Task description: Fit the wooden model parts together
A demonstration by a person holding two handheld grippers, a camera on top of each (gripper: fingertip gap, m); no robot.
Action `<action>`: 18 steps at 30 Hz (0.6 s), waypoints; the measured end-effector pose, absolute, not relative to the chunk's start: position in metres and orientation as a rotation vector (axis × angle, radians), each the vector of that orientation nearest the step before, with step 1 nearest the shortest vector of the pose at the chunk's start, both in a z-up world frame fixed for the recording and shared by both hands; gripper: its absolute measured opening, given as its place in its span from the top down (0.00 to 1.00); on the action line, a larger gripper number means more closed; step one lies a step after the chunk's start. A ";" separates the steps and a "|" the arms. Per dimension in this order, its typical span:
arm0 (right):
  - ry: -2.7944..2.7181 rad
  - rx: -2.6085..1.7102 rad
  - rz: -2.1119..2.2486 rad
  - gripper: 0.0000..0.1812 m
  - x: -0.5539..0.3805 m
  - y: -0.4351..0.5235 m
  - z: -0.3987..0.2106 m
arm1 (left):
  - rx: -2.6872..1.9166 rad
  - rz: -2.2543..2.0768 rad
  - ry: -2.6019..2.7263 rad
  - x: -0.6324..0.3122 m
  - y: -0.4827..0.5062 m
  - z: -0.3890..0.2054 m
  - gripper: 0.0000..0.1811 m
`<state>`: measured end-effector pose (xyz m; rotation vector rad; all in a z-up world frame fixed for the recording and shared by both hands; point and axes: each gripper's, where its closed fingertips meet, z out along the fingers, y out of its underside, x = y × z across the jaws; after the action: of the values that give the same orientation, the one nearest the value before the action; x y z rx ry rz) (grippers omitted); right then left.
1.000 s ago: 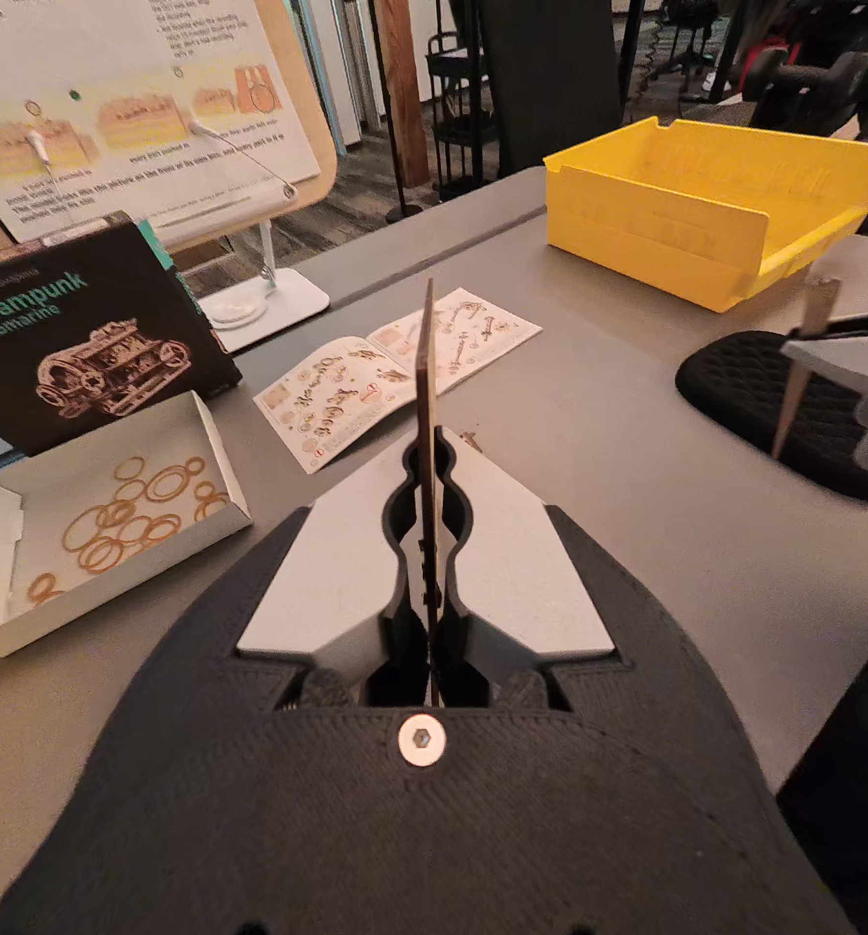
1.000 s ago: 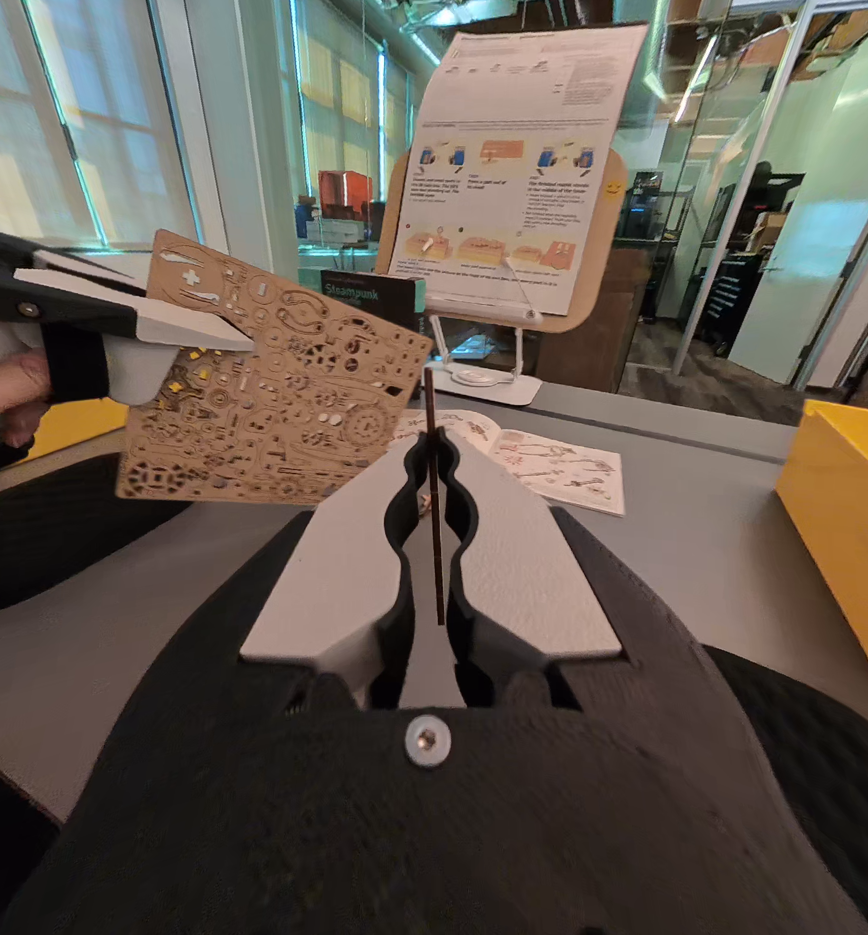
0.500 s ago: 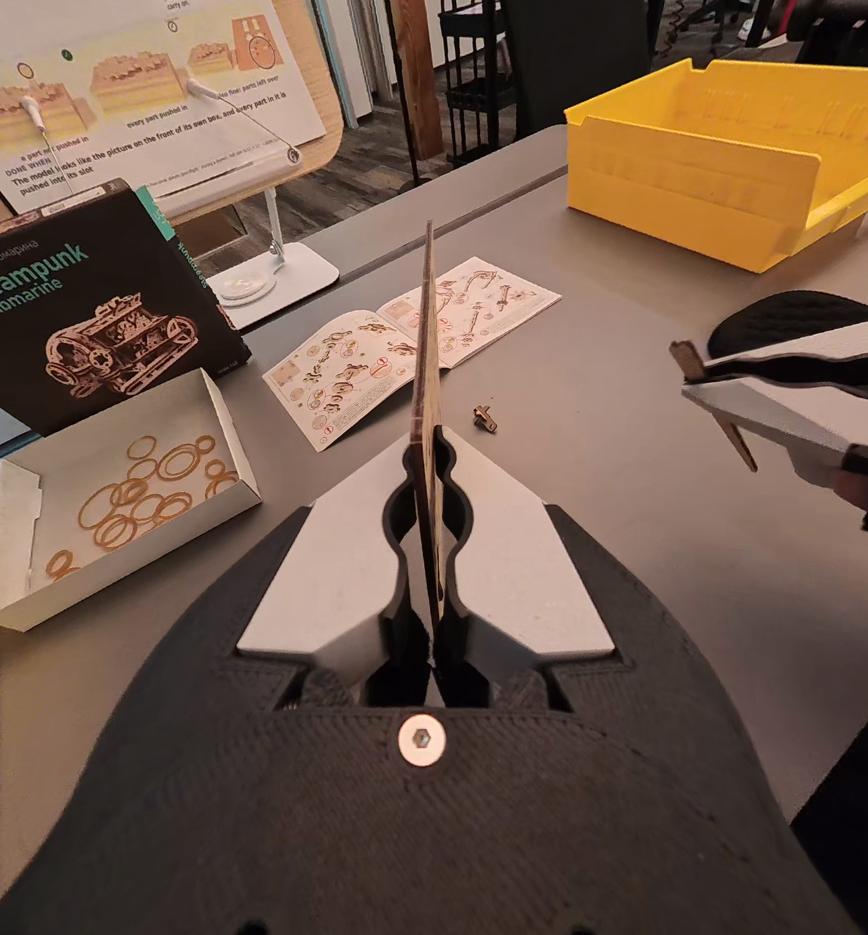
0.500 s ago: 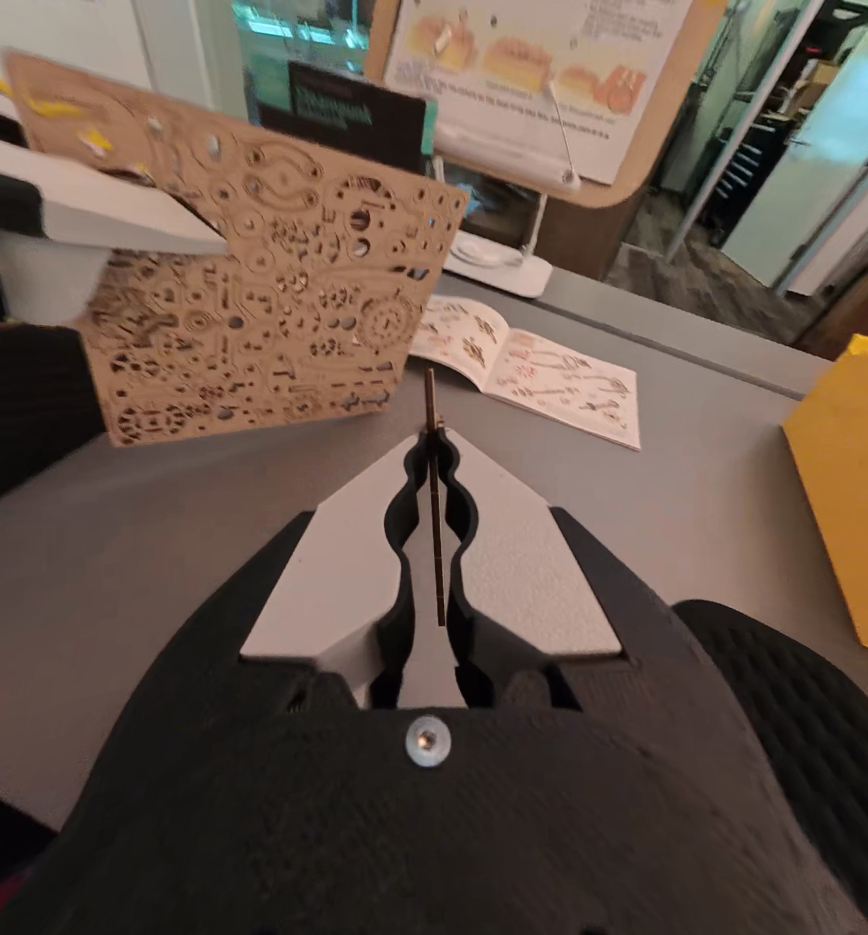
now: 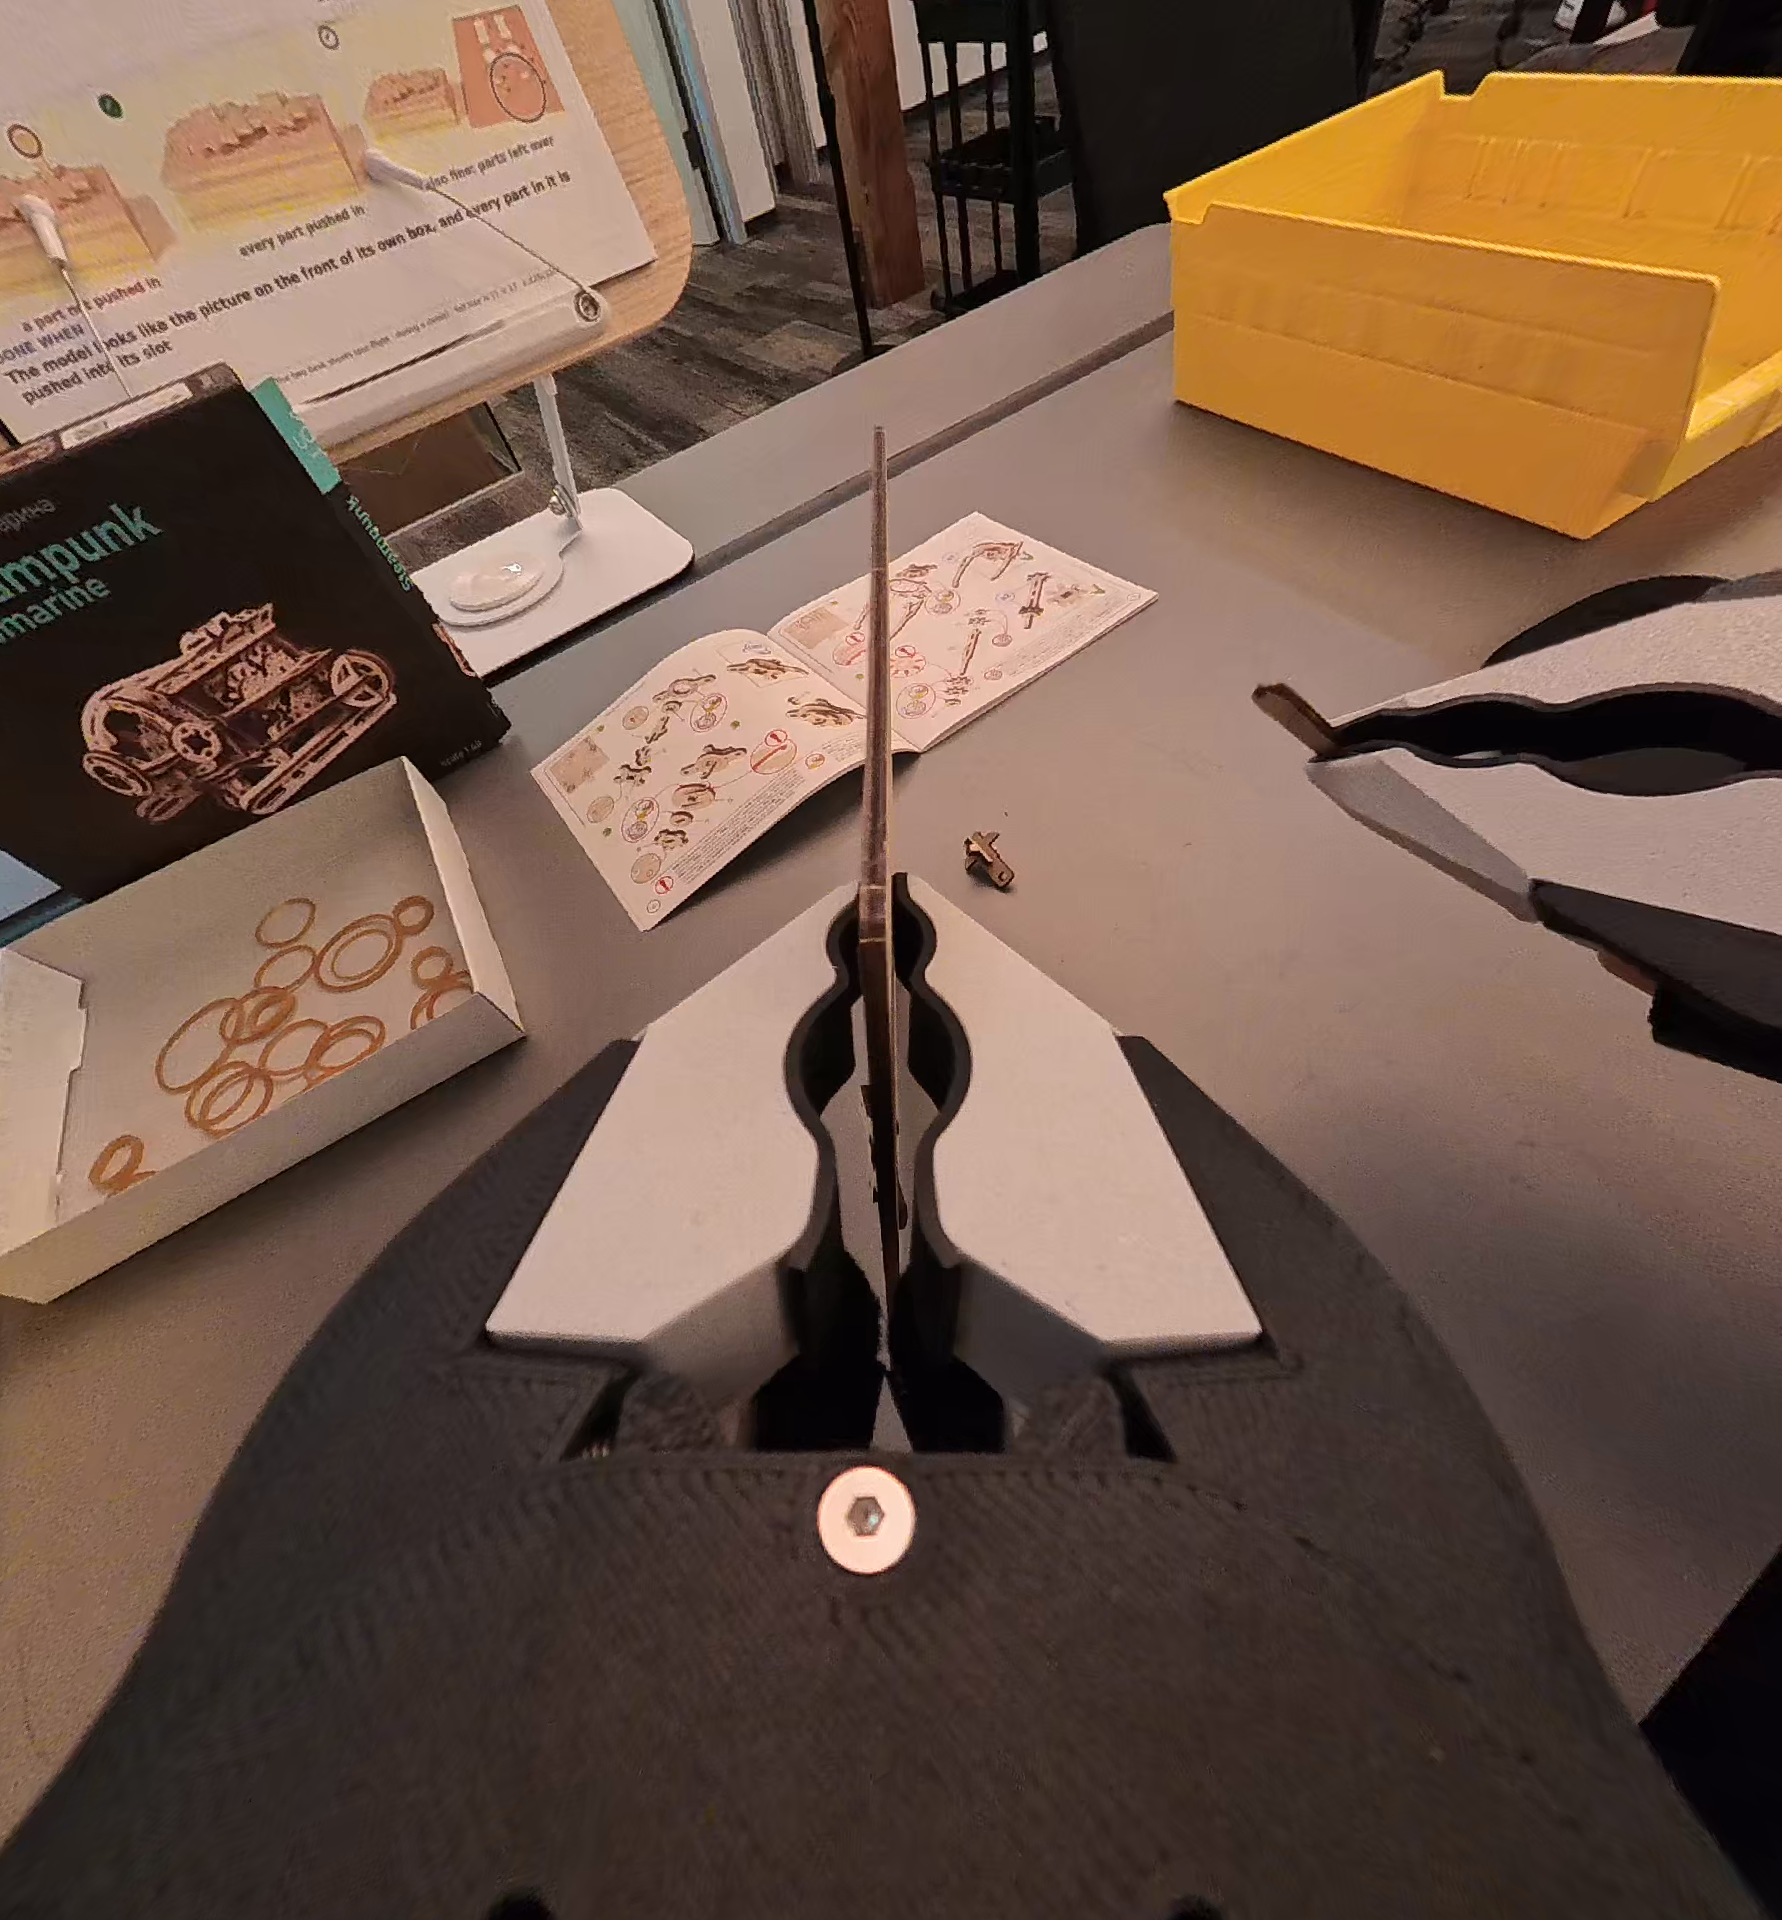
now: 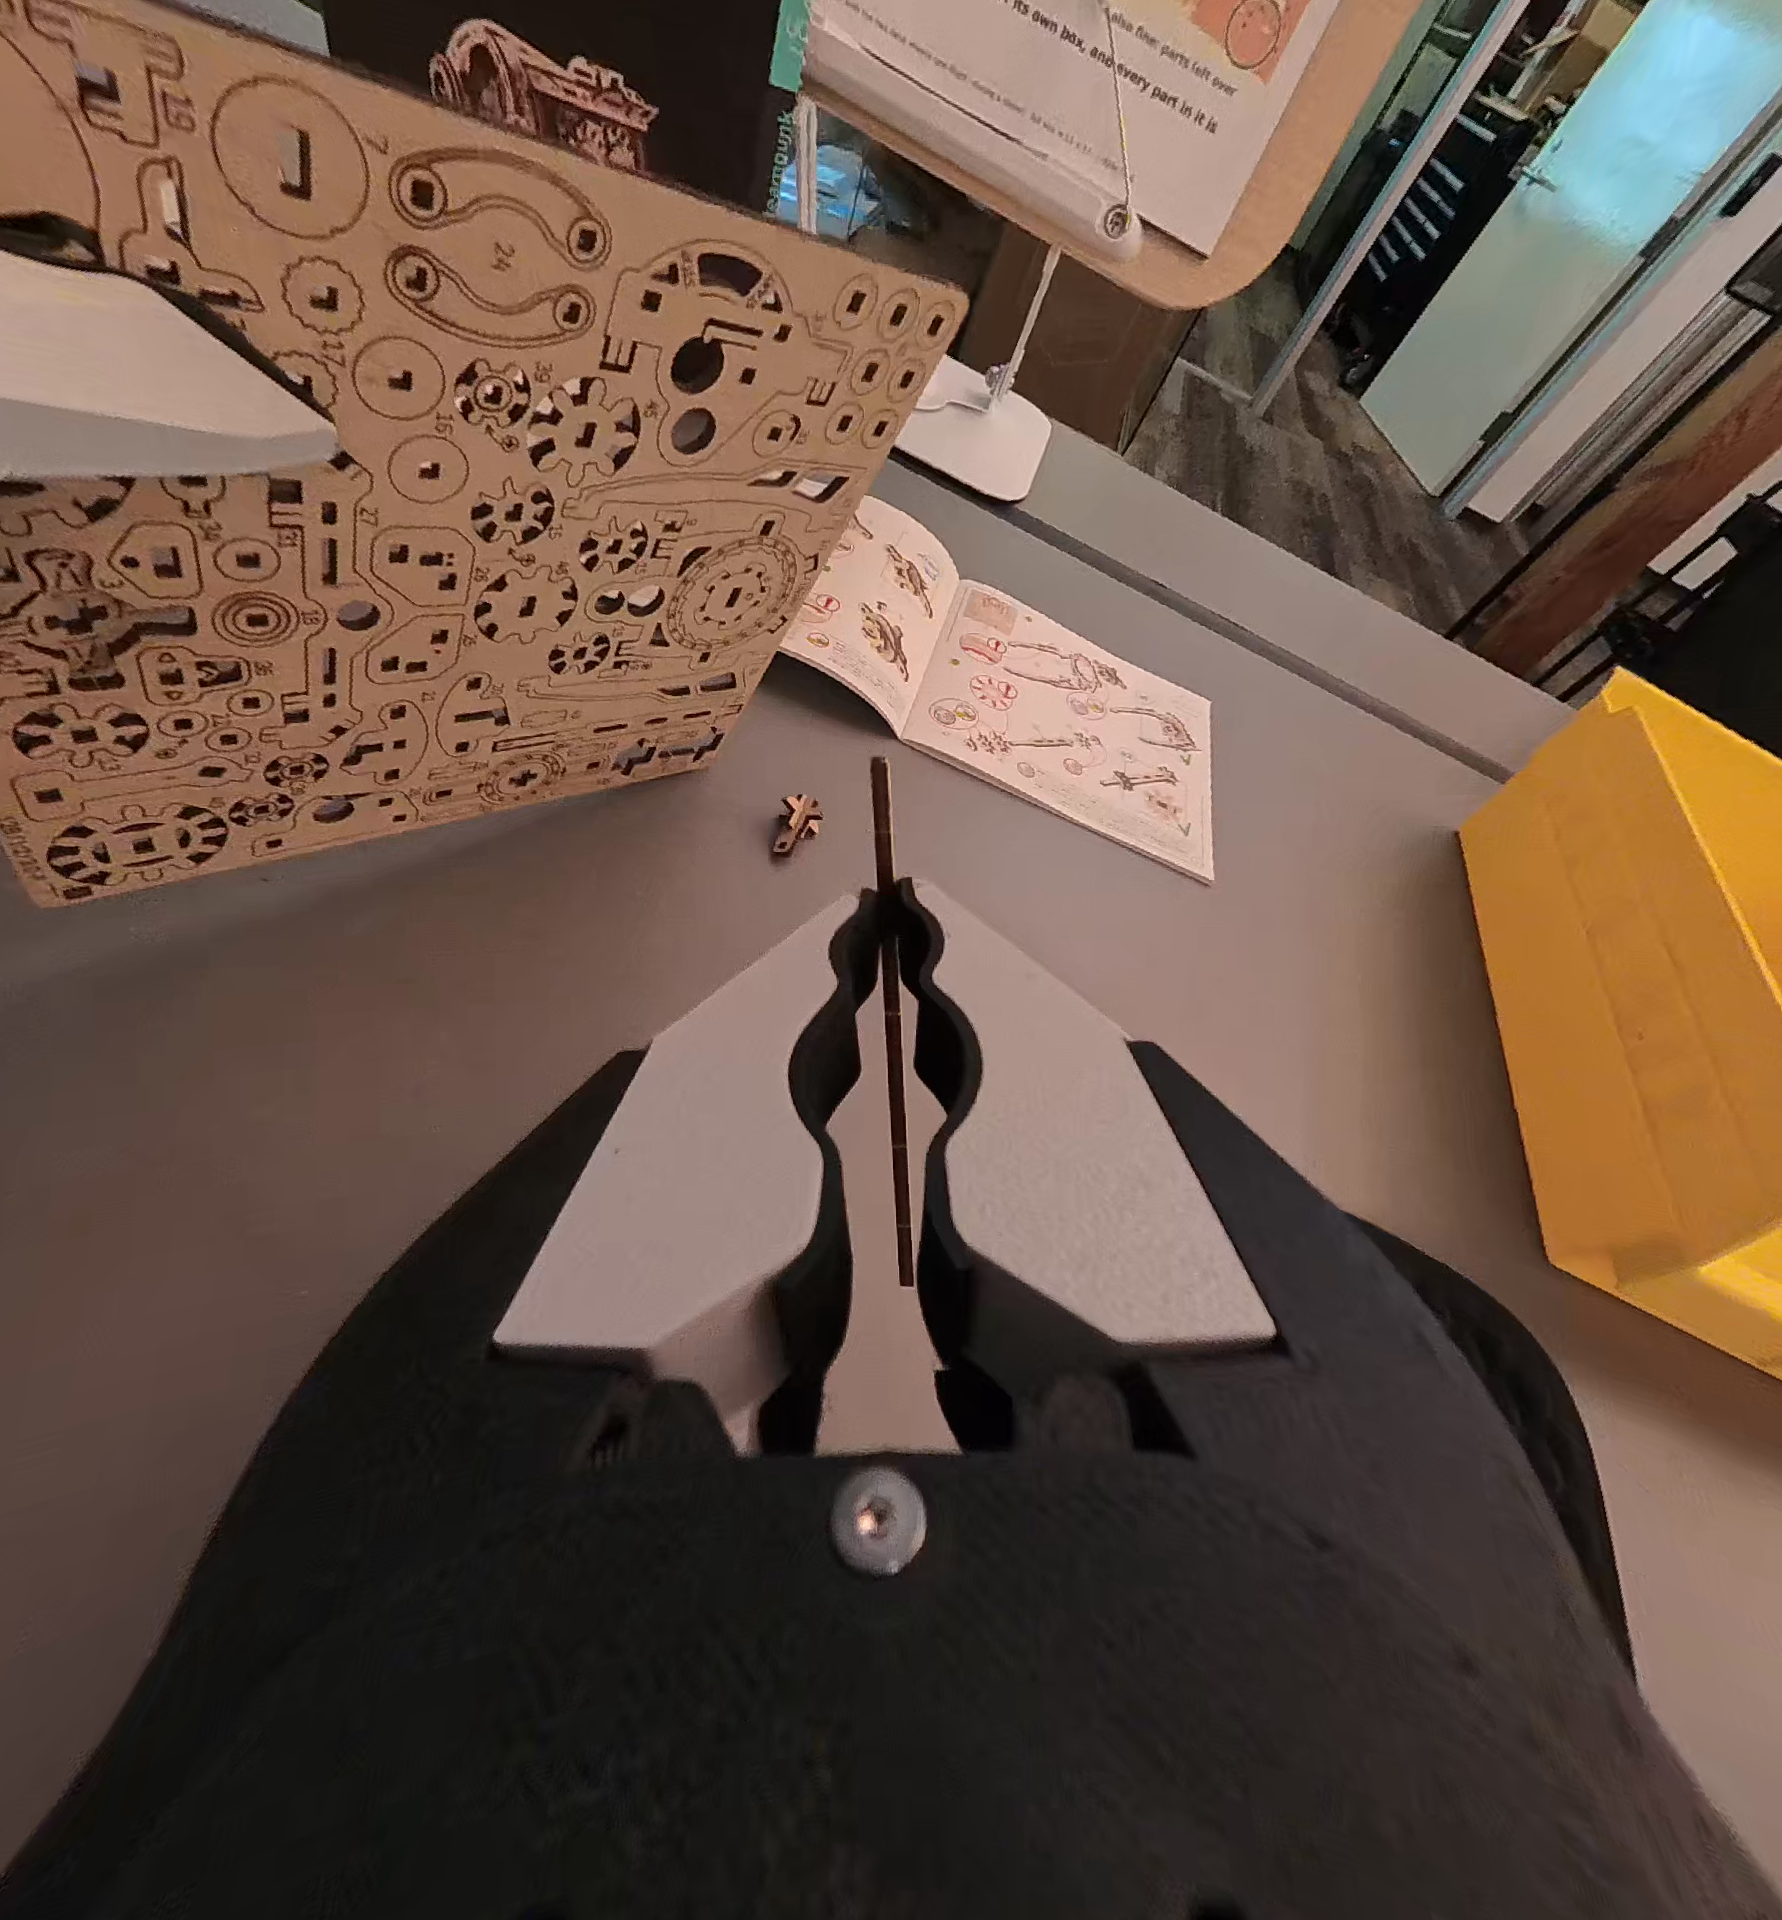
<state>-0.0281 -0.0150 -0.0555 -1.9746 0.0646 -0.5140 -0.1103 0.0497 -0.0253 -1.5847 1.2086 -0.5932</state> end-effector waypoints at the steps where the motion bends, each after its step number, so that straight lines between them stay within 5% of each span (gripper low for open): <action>1: 0.069 -1.981 -0.515 0.99 -0.027 -0.015 -0.058 | -1.585 -0.593 1.210 -0.110 0.049 -0.025 1.00; 18: 0.118 -1.985 -0.547 0.99 -0.015 -0.020 -0.065 | -1.611 -0.595 1.237 -0.108 0.049 -0.035 1.00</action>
<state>-0.0153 -0.0197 -0.0651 -1.9850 0.1177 -0.5469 -0.1076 0.0492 -0.0349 -1.6110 1.2368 -0.5949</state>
